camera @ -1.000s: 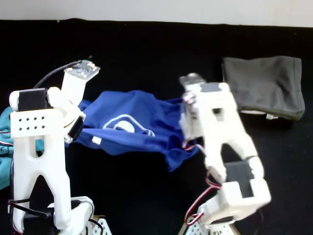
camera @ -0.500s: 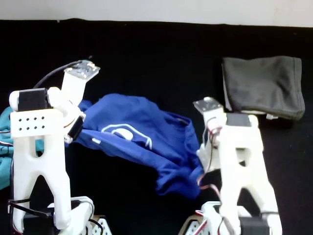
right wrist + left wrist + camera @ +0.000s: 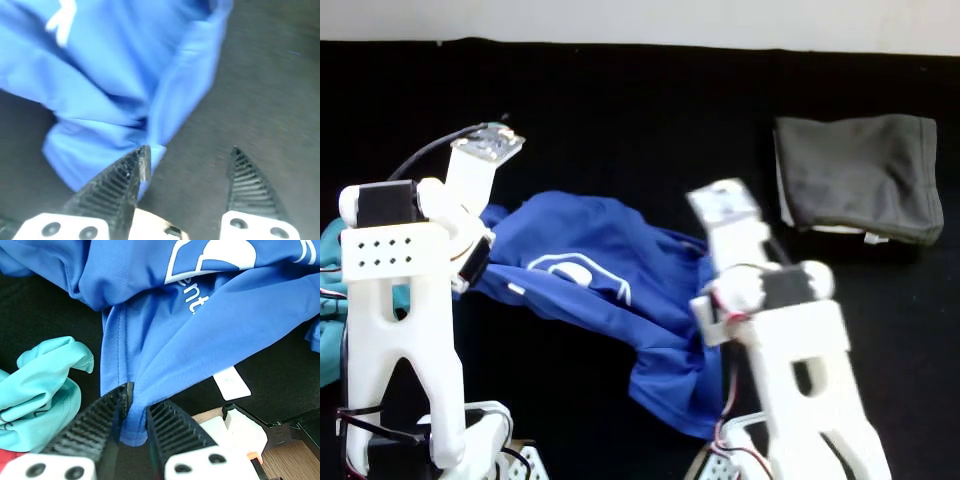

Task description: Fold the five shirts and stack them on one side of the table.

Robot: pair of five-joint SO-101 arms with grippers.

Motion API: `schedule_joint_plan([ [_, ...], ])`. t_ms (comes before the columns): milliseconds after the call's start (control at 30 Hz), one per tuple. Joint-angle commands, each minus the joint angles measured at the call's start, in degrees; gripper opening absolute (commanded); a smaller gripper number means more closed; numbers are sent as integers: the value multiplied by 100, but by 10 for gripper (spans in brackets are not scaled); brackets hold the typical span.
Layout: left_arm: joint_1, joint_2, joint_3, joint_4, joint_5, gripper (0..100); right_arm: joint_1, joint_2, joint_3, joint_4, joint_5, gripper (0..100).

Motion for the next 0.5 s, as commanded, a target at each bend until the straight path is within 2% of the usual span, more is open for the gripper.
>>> schedule_joint_plan([
  [0, -31, -145, -40, -62, 0, 9, -523, 857, -66, -233, -352, 242],
  [167, -31, -145, -31, -53, 0, 9, -514, 1947, -295, -136, -378, 242],
  [367, -31, -145, -31, -62, 0, 9, -514, 2431, -303, -136, -343, 224],
  [467, -31, -145, -31, -62, 0, 9, -330, 2413, -409, -180, -360, 57],
])
